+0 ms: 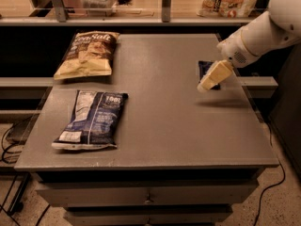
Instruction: Move rxbar blueberry near brown chip bag
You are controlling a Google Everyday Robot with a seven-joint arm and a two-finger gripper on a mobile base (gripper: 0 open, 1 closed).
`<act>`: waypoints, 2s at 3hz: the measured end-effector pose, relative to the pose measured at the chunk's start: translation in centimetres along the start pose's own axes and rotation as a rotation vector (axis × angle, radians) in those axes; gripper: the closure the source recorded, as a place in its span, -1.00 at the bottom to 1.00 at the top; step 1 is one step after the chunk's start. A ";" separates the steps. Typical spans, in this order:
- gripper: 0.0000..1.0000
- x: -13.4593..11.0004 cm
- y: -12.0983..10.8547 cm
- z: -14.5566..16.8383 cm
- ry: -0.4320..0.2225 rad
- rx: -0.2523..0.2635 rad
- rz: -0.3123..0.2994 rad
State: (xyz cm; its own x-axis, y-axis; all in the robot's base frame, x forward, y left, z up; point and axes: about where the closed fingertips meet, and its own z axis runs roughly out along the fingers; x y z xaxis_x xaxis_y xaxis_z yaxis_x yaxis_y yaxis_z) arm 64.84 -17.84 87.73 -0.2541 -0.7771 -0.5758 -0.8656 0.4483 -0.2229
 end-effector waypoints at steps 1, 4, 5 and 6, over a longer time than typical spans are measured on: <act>-1.00 0.9 -0.8 2.5 0.002 -0.019 0.023; -0.16 3.6 -2.9 3.7 -0.018 -0.008 0.097; 0.30 2.9 -3.2 2.8 -0.031 0.015 0.087; 0.77 1.5 -3.1 2.5 -0.051 0.017 0.056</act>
Offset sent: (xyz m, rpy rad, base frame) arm 0.0365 -0.0185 -0.0587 0.0704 0.0787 -0.0595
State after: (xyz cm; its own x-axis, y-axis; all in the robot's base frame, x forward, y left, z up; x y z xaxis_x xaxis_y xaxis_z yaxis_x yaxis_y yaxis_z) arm 68.19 -19.25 85.63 -0.2795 -0.7272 -0.6269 -0.8429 0.4986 -0.2025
